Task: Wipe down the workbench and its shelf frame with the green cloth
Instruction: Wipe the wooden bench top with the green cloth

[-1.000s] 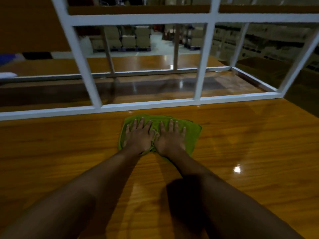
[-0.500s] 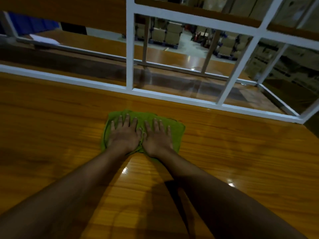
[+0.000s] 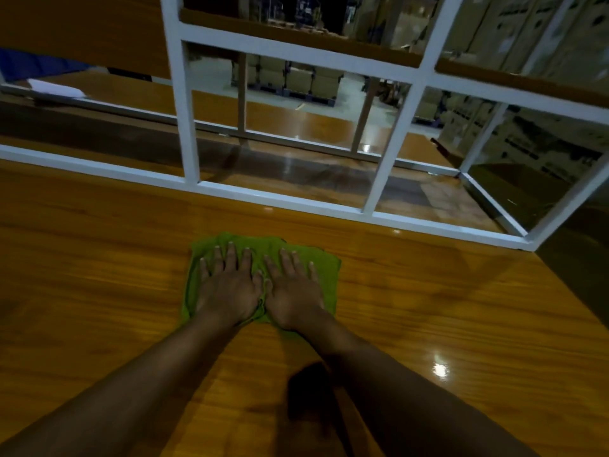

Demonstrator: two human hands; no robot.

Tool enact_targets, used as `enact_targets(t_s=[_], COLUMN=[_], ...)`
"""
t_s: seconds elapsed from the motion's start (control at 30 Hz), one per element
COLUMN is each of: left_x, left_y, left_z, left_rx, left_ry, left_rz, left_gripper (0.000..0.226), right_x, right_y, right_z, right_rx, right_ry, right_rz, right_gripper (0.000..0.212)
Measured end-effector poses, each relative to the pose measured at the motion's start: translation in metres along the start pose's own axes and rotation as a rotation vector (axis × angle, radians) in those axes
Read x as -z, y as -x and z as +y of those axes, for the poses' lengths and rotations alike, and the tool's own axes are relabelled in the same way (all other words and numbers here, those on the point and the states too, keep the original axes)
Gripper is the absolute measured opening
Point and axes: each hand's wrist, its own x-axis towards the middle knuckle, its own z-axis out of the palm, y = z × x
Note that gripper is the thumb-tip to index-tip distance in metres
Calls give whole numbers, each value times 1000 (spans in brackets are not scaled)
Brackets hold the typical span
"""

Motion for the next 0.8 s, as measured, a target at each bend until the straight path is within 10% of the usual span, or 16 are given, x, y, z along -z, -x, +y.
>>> enact_targets(t_s=[0.5,0.8], left_x=[-34,-43], left_y=[-59,-102], left_z=[305,375], left_rx=[-326,-721], left_ry=[17,-77], left_rz=[-7,-80], left_gripper=[62,56], right_x=[45,46], right_y=[61,70], right_z=[286,331], right_rx=[-417,-731], right_ry=[26,-24], right_rz=[82,178], right_gripper=[57,66])
